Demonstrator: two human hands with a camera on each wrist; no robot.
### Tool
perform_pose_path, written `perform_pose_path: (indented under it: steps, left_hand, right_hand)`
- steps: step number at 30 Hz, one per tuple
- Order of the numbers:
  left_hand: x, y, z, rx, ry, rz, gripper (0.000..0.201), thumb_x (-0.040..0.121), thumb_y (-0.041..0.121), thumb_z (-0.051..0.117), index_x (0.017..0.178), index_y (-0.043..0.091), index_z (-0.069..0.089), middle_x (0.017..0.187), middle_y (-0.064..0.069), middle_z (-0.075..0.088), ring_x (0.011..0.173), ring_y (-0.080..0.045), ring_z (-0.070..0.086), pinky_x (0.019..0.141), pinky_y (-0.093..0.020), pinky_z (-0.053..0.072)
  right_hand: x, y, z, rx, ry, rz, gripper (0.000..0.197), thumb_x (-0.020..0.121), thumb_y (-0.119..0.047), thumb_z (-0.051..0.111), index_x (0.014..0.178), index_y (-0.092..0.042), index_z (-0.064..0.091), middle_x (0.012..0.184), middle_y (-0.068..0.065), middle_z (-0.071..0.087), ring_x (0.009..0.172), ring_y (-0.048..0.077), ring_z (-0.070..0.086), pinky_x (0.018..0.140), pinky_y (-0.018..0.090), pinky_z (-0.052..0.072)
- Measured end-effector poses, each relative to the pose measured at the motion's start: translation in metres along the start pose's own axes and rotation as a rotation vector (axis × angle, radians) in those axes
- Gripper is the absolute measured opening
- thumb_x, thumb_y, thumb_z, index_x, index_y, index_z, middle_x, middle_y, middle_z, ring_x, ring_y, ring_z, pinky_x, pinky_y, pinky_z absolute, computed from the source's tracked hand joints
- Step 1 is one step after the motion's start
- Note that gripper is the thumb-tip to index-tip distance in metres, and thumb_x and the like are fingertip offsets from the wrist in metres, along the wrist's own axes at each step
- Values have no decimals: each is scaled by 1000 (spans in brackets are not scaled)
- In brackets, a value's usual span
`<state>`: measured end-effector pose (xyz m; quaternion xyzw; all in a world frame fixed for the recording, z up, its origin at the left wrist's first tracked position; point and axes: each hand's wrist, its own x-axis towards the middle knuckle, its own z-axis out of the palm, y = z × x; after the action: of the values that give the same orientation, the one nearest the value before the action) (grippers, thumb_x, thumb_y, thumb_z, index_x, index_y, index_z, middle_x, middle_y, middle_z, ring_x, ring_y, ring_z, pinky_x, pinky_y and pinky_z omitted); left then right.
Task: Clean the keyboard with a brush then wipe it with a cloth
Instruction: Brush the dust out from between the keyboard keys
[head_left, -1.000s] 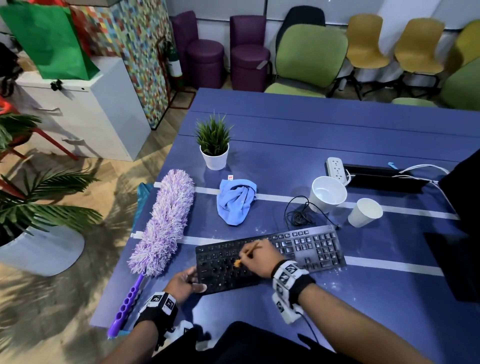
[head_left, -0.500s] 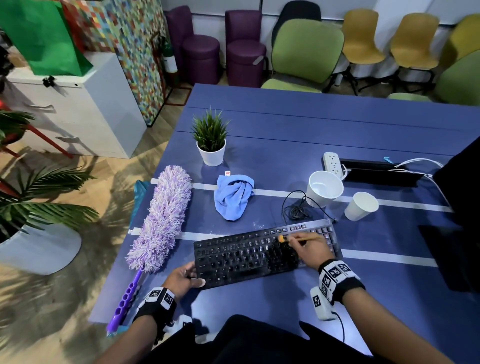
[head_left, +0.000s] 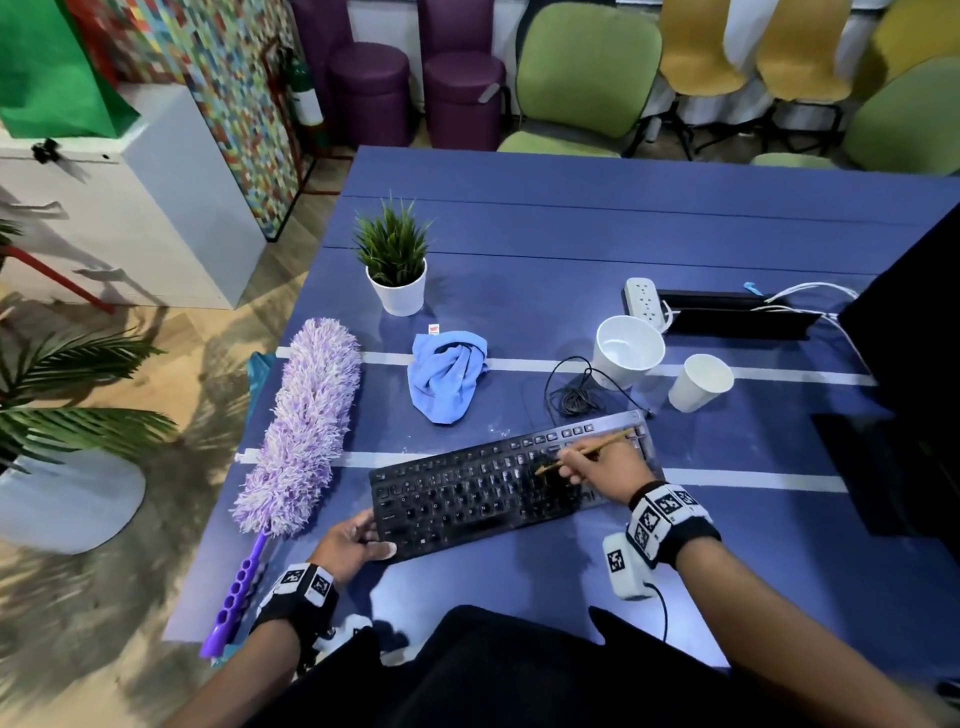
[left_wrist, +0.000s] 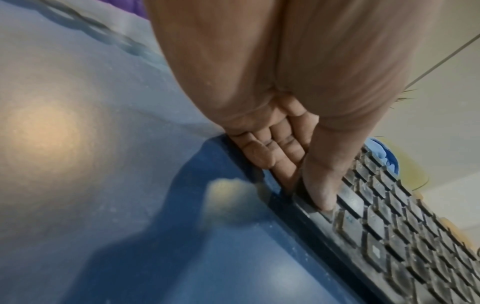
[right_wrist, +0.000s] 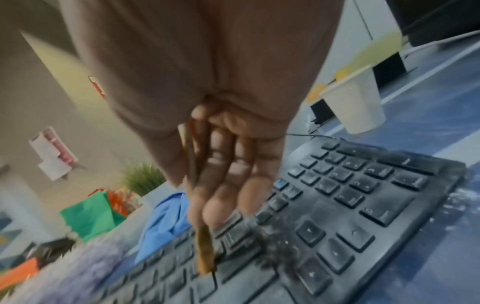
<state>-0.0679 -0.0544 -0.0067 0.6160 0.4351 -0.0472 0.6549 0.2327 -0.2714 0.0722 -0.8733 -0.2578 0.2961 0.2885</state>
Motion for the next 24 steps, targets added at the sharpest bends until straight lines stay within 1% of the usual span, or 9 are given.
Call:
perform_pose_path:
  steps: [3,5,8,10,13,15,18,21,24]
  left_hand:
    - [0,-1,0,7,13,15,51,75,-9,70,117,17,58,103,-8,70,92,-17,64,71,-13,47]
    - [4,-6,-1,16,52,31,52,73,-12,70,116,15,60,97,-3,73,96,-22,65,77,-18,48]
    - [5,-8,-2,56,102,64,54,73,-17,67,119,10,59,78,8,70,72,-4,63,72,-11,49]
    - [5,-6,-4,86,134,79,51,74,-18,66,114,12,59,62,13,63,53,4,54,62,-4,45]
    - [8,-5,-14,157,191,115,53,74,-11,70,106,31,63,66,8,67,69,-9,60,78,-21,51]
    - [12,-10,-20,188,224,149,56,72,-7,73,104,37,64,77,-6,67,76,-17,58,89,-36,49]
    - [3,2,-14,228,268,167,53,72,-7,73,111,29,62,84,-10,71,79,-18,60,89,-35,48]
    - [-1,7,-9,267,303,168,49,73,-3,74,112,24,60,82,-5,74,78,-17,65,81,-29,49]
    - [-2,7,-7,336,346,161,47,73,4,76,107,31,59,81,-3,74,81,-20,67,82,-33,50]
  right_hand:
    - [6,8,-2,-298,69,58,32,90,-39,48,70,-22,66,87,8,73,84,21,67,76,24,49]
    - [6,9,-10,-377,183,59,39,90,-42,45,70,-17,67,88,14,73,90,30,66,82,30,48]
    - [1,10,-16,-198,232,-82,28,95,-34,53,89,-16,74,91,6,75,89,20,68,89,19,43]
    - [-4,17,-13,-184,129,-89,21,93,-33,55,87,-23,73,91,2,75,88,16,68,90,19,45]
    - [-18,34,-7,-246,-8,-50,24,90,-26,57,69,-26,70,85,-2,74,80,11,67,85,26,52]
    - [-25,39,-4,-130,87,-108,22,91,-24,60,71,-27,70,80,-8,72,74,-2,64,79,15,50]
    - [-27,41,9,49,267,-172,11,90,-21,64,87,-18,74,83,-10,71,76,-7,62,74,3,44]
    - [-28,51,24,-103,103,-139,23,94,-37,55,91,-23,73,93,-8,71,93,12,63,91,24,48]
    - [-26,48,22,101,267,-210,23,90,-38,59,88,-21,74,88,-5,73,81,4,67,80,25,55]
